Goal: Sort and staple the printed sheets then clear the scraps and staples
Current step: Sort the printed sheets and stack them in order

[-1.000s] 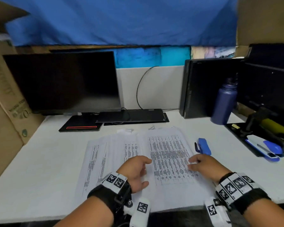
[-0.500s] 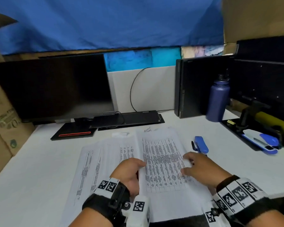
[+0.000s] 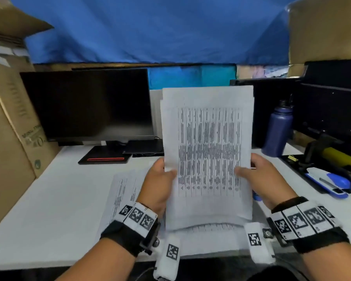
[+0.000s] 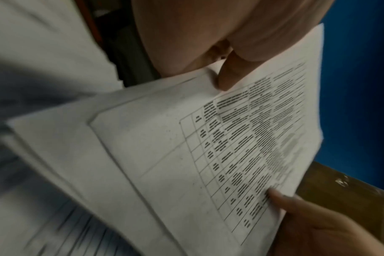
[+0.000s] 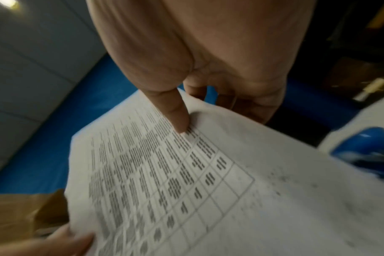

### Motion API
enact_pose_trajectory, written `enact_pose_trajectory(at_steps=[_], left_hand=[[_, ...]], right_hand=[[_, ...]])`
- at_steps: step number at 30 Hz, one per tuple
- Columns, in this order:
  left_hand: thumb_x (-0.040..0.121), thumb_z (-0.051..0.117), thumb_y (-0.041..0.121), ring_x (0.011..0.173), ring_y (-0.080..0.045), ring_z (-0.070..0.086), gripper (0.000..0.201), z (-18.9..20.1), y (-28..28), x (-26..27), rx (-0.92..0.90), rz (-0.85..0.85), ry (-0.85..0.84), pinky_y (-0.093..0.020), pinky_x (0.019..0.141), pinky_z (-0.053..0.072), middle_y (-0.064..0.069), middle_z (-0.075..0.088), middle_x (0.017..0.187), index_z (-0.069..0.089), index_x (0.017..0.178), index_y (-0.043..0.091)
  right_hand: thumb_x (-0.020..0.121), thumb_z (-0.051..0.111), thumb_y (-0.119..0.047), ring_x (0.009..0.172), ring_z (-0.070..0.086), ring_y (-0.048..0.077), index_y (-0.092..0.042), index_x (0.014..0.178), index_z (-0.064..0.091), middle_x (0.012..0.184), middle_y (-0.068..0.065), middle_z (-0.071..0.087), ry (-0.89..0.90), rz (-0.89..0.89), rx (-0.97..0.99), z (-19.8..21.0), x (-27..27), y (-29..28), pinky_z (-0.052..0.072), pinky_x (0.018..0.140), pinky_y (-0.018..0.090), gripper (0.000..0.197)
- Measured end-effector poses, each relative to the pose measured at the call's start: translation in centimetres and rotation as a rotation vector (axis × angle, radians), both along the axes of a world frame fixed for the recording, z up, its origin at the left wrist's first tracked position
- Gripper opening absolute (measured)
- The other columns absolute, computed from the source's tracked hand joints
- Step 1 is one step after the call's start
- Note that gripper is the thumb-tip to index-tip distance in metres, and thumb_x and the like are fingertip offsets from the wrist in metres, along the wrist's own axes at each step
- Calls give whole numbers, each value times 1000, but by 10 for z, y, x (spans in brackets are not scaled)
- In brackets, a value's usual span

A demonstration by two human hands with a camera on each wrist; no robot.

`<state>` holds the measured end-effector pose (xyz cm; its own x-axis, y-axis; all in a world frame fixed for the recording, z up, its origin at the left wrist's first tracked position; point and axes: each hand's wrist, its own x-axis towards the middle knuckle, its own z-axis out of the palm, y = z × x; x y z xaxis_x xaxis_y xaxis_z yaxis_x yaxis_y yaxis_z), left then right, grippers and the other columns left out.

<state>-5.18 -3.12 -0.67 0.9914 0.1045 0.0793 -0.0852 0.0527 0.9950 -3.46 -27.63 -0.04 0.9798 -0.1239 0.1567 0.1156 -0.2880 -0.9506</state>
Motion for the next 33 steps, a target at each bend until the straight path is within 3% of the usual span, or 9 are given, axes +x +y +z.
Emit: enact_pose_trajectory(at_steps=[4, 7, 11, 15, 19, 22, 27, 29, 33], left_hand=[[99, 51, 3, 107, -13, 71, 34, 19, 9, -12, 49, 50, -190, -39, 92, 57, 7, 74, 117, 61, 124, 24], [98, 56, 8, 106, -8, 70, 31, 5, 14, -25, 80, 115, -184, -37, 93, 57, 11, 73, 116, 58, 122, 28], [98, 60, 16, 106, -5, 70, 36, -33, 20, -34, 124, 117, -75, -36, 96, 56, 15, 73, 115, 55, 129, 33], [105, 48, 19, 101, 3, 67, 25, -51, 19, -32, 222, 65, -43, -7, 72, 52, 17, 72, 112, 61, 121, 33], [100, 53, 24, 89, -18, 71, 15, -45, 24, -18, 326, 104, -26, -29, 77, 59, 0, 74, 100, 63, 110, 31], [96, 54, 22, 56, -6, 61, 19, -36, 38, -2, 588, 120, 64, -20, 51, 47, 3, 70, 91, 60, 111, 33], [91, 59, 47, 69, -16, 62, 37, -41, 34, 27, 1214, -169, 331, -28, 70, 52, -1, 66, 81, 63, 84, 11], [89, 61, 56, 77, -15, 60, 47, -42, 22, 39, 1262, -95, 352, -27, 69, 50, 0, 64, 94, 59, 108, 13], [76, 76, 58, 104, -22, 66, 110, -45, -8, 59, 1259, -30, 420, -33, 81, 57, -6, 62, 123, 15, 152, 7]], right_hand=[[96, 58, -15, 73, 59, -3, -29, 116, 58, 102, -17, 67, -228, -8, -47, 18, -21, 21, 46, 56, 10, 25], [90, 62, -14, 91, 64, -4, -32, 115, 56, 103, -18, 68, -228, -29, -53, 4, -24, 34, 50, 73, 18, 32], [87, 62, -4, 80, 64, -8, -28, 112, 54, 95, -14, 68, -174, -33, 0, -17, -24, 41, 48, 61, 11, 35], [92, 62, -7, 88, 66, 3, -28, 106, 63, 99, -8, 72, -84, 34, 39, -32, -22, 49, 47, 67, 19, 25], [95, 63, -13, 84, 65, 4, -31, 87, 63, 88, -13, 70, -113, -34, 48, -18, -19, 43, 44, 61, 17, 19], [94, 65, -15, 84, 65, 9, -28, 92, 63, 87, -13, 67, -225, -178, 85, 13, -11, 8, 49, 65, 26, 13], [91, 68, -19, 97, 68, 19, -33, 111, 66, 105, -9, 71, -288, -369, 206, 37, -2, -47, 54, 92, 46, 25], [91, 68, -16, 96, 68, 17, -33, 111, 67, 103, -11, 71, -297, -382, 262, 40, -1, -57, 54, 91, 42, 25], [92, 66, -14, 86, 65, 9, -31, 108, 66, 92, -13, 67, -303, -391, 248, 38, -1, -64, 51, 84, 34, 23]])
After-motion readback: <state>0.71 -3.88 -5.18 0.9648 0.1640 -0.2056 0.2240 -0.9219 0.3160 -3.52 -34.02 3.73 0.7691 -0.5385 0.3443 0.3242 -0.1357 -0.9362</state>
